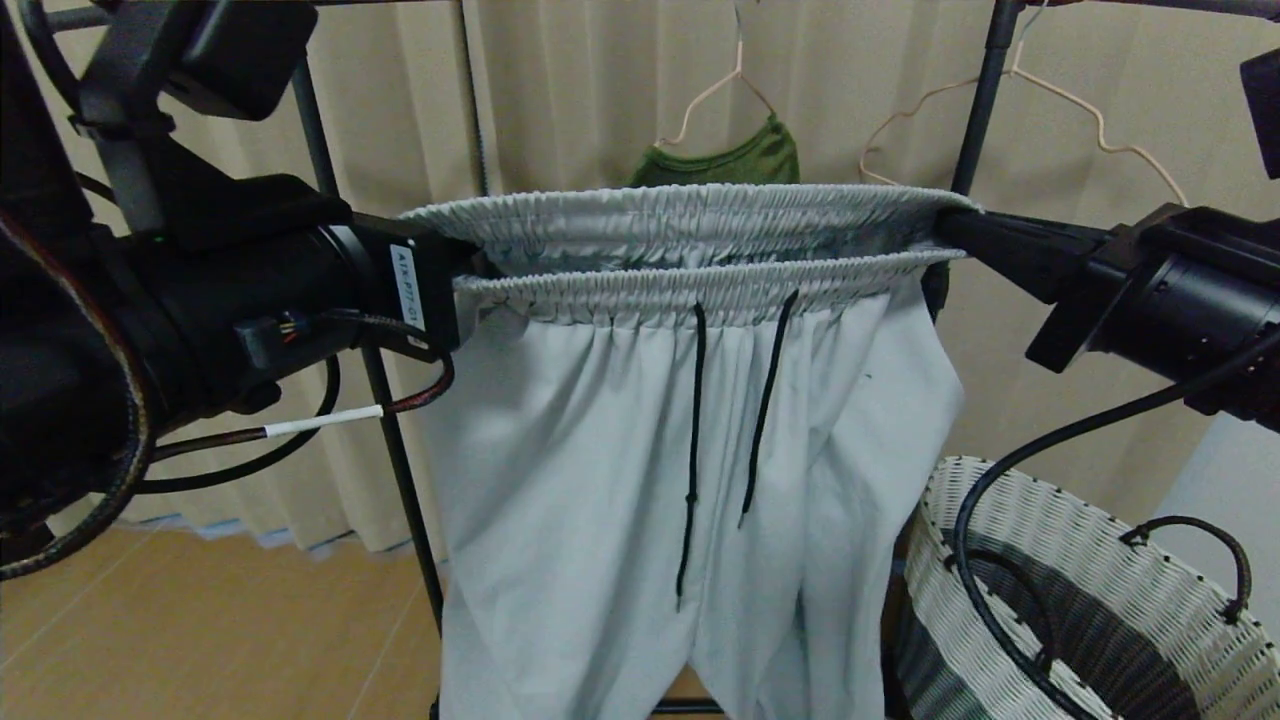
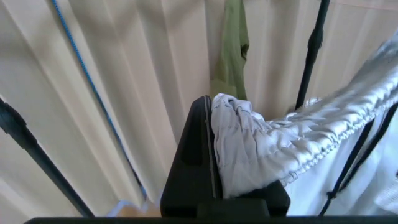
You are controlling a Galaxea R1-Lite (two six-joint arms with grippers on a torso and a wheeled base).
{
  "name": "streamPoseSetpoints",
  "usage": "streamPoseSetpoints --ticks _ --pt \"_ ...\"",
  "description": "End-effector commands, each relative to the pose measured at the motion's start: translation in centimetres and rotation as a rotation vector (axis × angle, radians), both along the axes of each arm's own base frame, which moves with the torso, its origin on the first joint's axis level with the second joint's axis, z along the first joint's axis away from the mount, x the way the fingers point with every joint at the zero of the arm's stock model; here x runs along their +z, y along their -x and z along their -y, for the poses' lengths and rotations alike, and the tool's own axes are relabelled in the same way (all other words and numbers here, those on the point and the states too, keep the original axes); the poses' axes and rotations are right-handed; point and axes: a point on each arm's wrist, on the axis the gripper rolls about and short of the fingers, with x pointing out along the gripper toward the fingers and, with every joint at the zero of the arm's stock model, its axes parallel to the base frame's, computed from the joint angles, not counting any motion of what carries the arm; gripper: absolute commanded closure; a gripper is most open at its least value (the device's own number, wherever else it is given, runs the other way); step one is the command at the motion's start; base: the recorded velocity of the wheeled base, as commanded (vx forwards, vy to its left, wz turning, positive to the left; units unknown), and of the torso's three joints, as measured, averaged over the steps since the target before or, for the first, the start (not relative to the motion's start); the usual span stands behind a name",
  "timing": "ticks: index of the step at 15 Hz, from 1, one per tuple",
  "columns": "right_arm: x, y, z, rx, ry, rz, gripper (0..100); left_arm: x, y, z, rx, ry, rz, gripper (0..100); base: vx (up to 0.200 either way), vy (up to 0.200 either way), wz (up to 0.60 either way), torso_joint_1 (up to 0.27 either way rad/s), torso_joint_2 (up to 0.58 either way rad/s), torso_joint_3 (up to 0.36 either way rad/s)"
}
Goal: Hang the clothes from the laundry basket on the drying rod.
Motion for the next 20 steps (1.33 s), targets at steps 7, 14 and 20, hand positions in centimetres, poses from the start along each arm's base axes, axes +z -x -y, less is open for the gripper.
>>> streamPoseSetpoints --ticks 7,14,20 --pt "-0.1 -1.9 1.2 -0.077 -0.006 0.02 100 0.4 -1.3 1.2 -0.007 0.021 0.024 100 0.0 0.0 0.0 0.0 0.0 0.0" --pt "0.0 -2.3 1.0 -0.077 -0.007 0.021 100 -0.5 -0.4 1.2 -0.023 0.002 0.007 100 0.0 0.0 0.0 0.0 0.0 0.0" --pt "0.9 0.7 2.2 -0.08 -0.013 0.055 100 -0.5 -1.5 2.1 -0.004 -0.024 0.012 100 0.0 0.0 0.0 0.0 0.0 0.0"
